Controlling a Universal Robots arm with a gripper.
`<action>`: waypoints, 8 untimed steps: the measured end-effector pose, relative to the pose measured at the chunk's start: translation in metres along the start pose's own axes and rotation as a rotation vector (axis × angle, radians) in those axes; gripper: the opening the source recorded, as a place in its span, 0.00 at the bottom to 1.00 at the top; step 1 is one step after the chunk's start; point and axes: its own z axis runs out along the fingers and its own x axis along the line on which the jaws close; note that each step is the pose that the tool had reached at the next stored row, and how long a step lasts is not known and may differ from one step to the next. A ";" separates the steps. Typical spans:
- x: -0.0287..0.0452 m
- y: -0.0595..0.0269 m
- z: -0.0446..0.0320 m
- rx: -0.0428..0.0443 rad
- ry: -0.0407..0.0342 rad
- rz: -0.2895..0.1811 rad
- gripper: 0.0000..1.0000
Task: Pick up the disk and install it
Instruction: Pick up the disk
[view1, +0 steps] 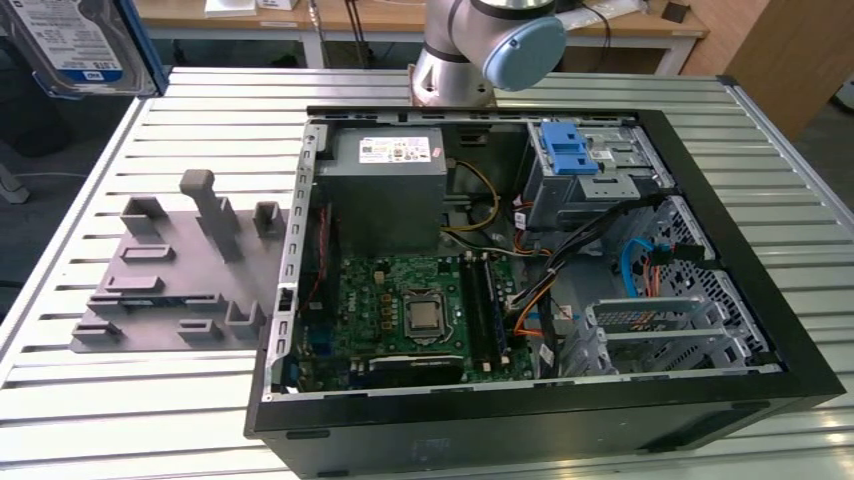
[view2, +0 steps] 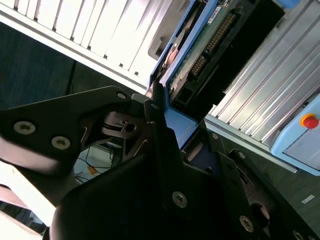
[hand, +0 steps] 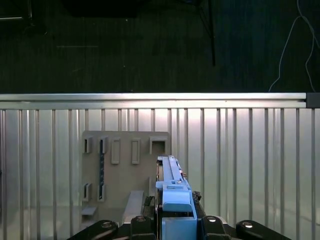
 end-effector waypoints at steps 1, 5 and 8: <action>0.0000 0.0000 -0.0007 0.0000 0.0000 0.000 0.36; 0.0003 0.0000 -0.0017 -0.0001 -0.0001 0.000 0.36; 0.0043 -0.0001 -0.0019 -0.0002 -0.0001 0.000 0.36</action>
